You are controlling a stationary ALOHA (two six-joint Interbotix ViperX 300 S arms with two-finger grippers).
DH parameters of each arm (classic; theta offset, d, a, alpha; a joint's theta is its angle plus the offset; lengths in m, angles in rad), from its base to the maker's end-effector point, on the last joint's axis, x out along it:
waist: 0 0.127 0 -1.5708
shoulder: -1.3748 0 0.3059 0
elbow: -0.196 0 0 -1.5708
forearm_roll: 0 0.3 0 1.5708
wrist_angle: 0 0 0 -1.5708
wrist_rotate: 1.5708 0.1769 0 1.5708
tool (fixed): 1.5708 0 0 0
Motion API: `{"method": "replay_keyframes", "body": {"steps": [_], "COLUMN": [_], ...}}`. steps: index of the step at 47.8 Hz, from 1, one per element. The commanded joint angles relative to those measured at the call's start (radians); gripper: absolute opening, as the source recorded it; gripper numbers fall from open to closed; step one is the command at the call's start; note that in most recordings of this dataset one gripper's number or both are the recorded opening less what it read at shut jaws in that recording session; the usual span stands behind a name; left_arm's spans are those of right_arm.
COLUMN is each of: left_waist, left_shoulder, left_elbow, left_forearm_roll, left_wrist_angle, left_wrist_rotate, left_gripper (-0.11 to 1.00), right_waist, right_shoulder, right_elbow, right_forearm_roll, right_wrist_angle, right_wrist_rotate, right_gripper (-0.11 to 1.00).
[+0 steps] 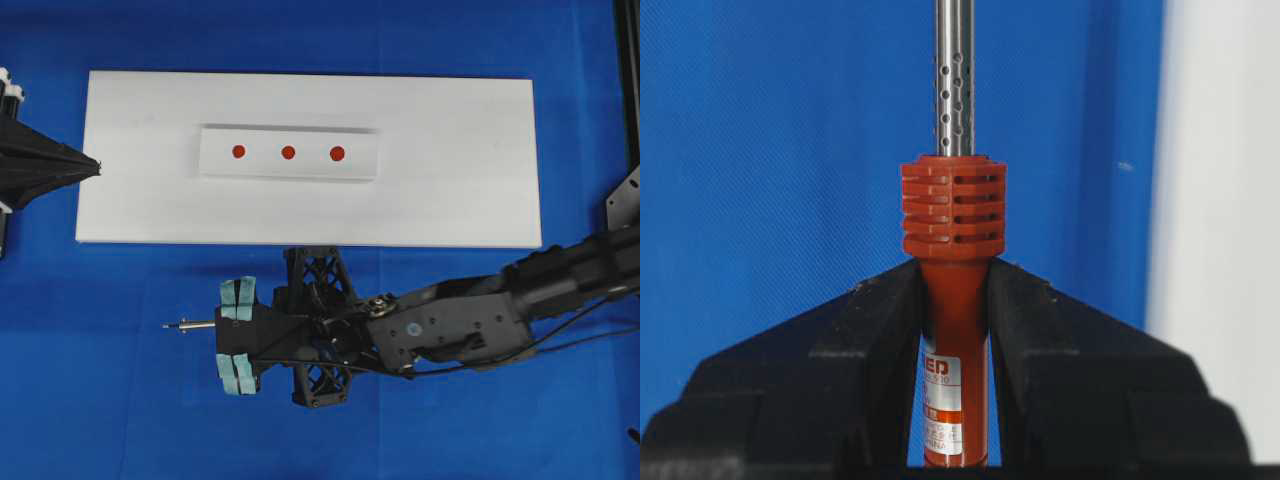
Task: Touch the tip of the soldering iron to the mark.
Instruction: 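Lift the iron and carry it back to the table front, then lower the iron onto the table and open the right gripper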
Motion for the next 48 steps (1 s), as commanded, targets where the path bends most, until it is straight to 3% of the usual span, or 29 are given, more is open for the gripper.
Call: {"method": "replay_keyframes", "body": {"steps": [1, 26, 48], "left_waist": [-0.003, -0.003, -0.003], "left_shoulder": [0.005, 0.005, 0.003], "left_elbow": [-0.009, -0.008, -0.009], "left_forearm_roll": [0.002, 0.002, 0.002], "left_wrist_angle": [-0.003, -0.002, -0.003], "left_wrist_rotate": [0.0, 0.0, 0.0], "left_gripper": [0.0, 0.0, 0.0], "right_waist": [-0.005, -0.012, -0.012], "right_shoulder": [0.002, 0.064, 0.074], "right_elbow": [0.008, 0.114, 0.114], "right_forearm_roll": [0.009, 0.02, 0.028], "right_wrist_angle": [-0.061, -0.247, -0.252], "right_wrist_rotate": [0.006, 0.032, 0.032], "right_gripper": [0.07, 0.07, 0.07]}}
